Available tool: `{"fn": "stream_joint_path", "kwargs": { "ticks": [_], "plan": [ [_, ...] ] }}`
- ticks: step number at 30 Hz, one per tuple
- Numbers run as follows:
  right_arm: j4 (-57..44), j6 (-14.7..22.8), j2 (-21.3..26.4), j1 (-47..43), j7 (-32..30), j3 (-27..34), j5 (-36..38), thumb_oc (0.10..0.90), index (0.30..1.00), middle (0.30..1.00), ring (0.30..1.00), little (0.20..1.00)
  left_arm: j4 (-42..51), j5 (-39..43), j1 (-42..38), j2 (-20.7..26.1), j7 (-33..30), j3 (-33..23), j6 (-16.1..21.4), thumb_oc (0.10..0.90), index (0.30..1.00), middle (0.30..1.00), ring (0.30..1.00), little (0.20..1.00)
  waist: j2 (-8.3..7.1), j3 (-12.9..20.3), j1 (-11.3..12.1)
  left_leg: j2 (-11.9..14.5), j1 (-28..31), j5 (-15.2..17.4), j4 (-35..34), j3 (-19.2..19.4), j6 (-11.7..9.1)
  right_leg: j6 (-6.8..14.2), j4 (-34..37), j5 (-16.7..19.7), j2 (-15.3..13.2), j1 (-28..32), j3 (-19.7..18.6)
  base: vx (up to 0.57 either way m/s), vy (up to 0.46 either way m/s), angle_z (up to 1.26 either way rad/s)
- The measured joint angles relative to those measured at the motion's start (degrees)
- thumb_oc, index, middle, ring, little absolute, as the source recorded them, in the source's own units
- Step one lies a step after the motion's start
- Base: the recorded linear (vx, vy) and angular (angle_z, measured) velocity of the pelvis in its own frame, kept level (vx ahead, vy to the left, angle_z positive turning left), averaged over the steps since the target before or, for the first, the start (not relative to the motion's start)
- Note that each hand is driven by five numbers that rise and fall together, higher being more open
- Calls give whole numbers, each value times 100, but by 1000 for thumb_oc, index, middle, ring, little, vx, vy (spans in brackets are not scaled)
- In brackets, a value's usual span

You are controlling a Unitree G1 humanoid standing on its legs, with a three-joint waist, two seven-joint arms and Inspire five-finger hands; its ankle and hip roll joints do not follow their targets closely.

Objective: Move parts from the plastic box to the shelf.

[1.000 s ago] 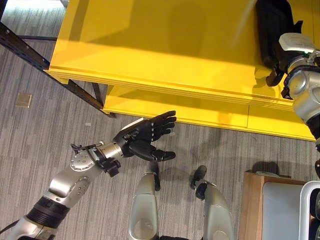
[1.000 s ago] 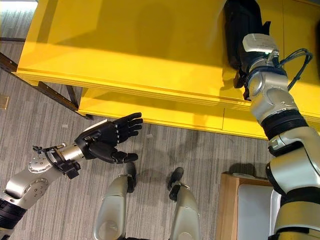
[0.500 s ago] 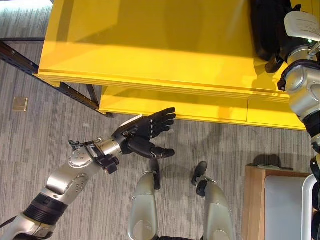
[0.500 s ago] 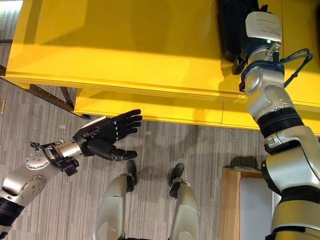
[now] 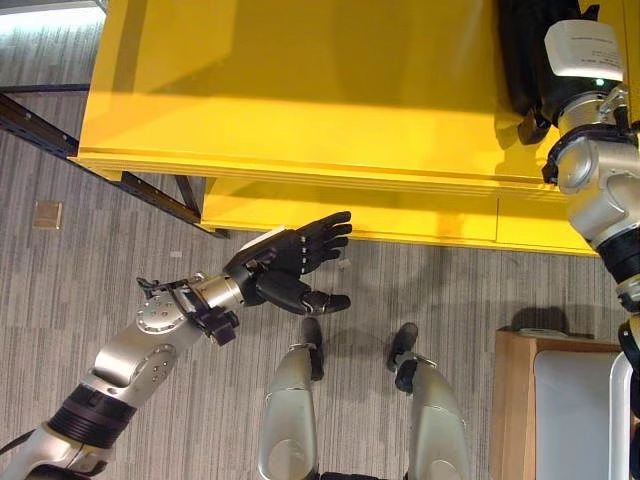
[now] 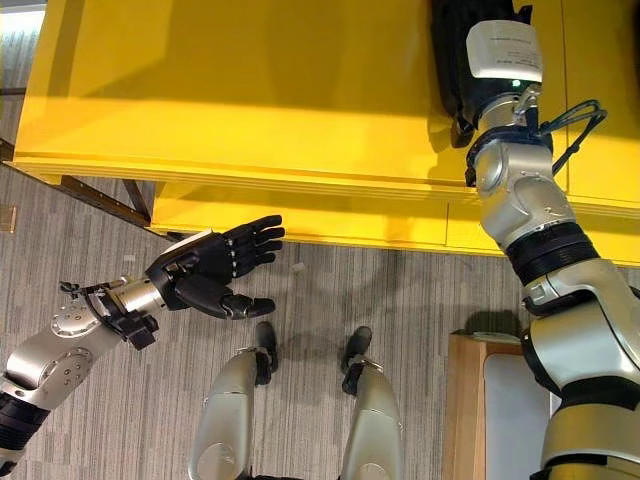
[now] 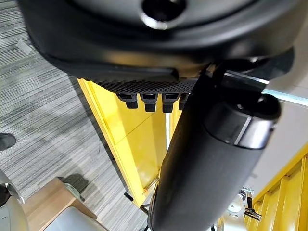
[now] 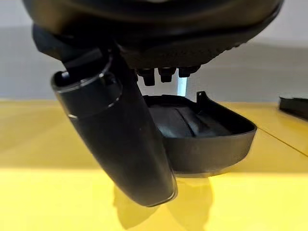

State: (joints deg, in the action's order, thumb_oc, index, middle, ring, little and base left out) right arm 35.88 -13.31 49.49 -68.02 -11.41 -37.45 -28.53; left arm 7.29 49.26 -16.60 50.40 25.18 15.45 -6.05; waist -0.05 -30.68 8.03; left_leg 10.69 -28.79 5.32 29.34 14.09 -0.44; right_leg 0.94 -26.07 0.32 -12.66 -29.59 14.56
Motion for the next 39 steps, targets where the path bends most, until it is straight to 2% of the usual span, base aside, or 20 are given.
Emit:
{"fn": "stream_joint_path", "kwargs": {
  "ticks": [9,13,16,19,22,26,32,36,39],
  "plan": [
    [-213,-21,-83,25,-470,-1,-607,900,1000,1000,1000,1000,1,0,-3,-2,1,9,0,900,1000,1000,1000,1000,23,-1,2,-4,0,-4,-38,13,-7,-8,-7,-8,-2,-26,-4,0,3,0],
    [-286,-59,-81,75,-882,5,-731,900,1000,1000,1000,1000,1,0,14,-2,1,10,3,900,1000,1000,1000,1000,45,-3,3,-22,3,-7,-57,21,-6,-7,0,-7,-13,-30,-5,-1,24,0],
    [-1106,57,-67,441,-1484,243,-1038,900,1000,1000,1000,1000,12,5,173,-158,-133,8,6,900,1000,1000,1000,1000,57,-2,-7,-76,139,-2,-83,114,-2,6,-8,-15,-26,18,-93,24,44,-9],
    [-2216,261,-61,917,-1652,666,-1194,900,1000,1000,1000,1000,38,-5,275,-476,-227,-13,24,900,1000,1000,1000,1000,63,0,-23,-91,263,2,-148,127,1,17,-8,-27,-55,102,-124,18,44,-1],
    [-3279,621,-252,1506,-1633,774,-1081,900,1000,1000,1000,1000,99,-65,732,-551,-240,-10,42,900,1000,1000,1000,1000,66,1,-47,-115,383,12,-183,130,1,1,25,-87,-58,208,-149,41,98,2],
    [-3869,958,-654,1839,-1427,833,-1013,900,1000,1000,1000,1000,202,-261,756,-827,-361,16,43,900,1000,1000,1000,1000,77,-3,-119,-167,565,6,-291,150,4,39,118,-58,-62,394,-152,25,62,0],
    [-4122,918,-721,1813,-823,859,-891,900,1000,1000,1000,1000,333,-281,677,-903,-596,8,152,900,1000,1000,1000,1000,102,-1,-131,-183,965,3,-466,158,-7,107,302,-38,-56,799,-130,16,41,2],
    [-4147,974,-727,1908,-417,866,-429,900,1000,1000,1000,1000,424,-422,789,-1126,-684,5,152,900,1000,1000,1000,1000,104,1,-143,-176,1039,16,-479,160,-16,115,319,-36,-41,890,-116,16,39,-1],
    [-4466,986,-702,2302,-133,880,37,900,1000,1000,1000,1000,437,-577,911,-1357,-733,16,151,900,1000,1000,1000,1000,104,1,-158,-178,1237,6,-615,170,-28,124,443,-20,-20,1099,-78,13,73,1]
  ]
}}
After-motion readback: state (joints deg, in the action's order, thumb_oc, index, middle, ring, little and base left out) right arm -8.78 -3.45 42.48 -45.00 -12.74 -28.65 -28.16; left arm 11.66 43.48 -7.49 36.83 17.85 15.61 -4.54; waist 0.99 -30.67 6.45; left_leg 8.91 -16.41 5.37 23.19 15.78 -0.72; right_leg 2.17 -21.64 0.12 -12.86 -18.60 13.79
